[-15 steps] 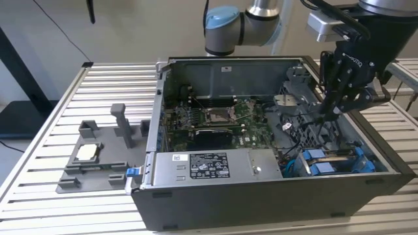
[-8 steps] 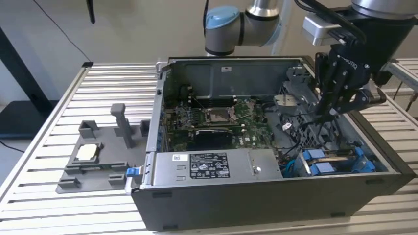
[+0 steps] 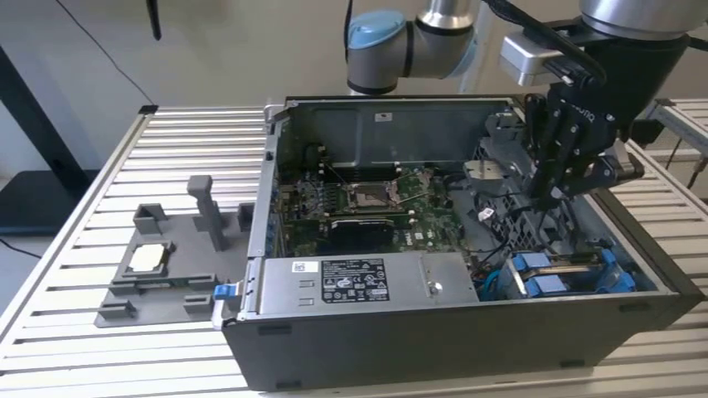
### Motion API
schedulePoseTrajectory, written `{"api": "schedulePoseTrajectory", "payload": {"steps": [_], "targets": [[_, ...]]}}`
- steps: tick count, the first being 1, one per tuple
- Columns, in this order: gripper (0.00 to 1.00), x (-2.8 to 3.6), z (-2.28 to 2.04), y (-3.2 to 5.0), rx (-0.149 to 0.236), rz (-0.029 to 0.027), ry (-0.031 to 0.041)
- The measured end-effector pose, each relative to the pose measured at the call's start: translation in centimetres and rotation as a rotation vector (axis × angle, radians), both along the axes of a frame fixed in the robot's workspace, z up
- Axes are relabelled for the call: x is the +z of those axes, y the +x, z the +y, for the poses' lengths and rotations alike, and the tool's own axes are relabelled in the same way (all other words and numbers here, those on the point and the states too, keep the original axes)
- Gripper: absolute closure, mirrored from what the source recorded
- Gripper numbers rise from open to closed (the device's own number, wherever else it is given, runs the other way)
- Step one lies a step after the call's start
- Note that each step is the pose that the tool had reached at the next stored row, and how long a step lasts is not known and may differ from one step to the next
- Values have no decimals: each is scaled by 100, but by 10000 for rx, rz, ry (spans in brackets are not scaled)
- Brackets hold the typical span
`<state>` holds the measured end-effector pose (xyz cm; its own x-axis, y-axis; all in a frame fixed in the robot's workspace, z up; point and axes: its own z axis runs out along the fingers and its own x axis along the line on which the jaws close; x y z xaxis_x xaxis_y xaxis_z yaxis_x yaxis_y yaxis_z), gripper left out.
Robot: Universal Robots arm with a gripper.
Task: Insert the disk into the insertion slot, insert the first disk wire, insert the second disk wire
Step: 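Insert the second disk wire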
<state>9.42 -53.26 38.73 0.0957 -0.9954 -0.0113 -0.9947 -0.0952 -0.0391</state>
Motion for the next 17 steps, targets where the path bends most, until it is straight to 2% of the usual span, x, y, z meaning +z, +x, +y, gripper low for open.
{"api": "schedulePoseTrajectory", "payload": {"steps": [1,4,11,17], "targets": [[73,-6,0,-4,5,-33,-1],[73,-29,1,-9,9,-199,-1],[73,-34,3,-11,10,-203,1],[73,-33,4,-58,10,-205,3]]}}
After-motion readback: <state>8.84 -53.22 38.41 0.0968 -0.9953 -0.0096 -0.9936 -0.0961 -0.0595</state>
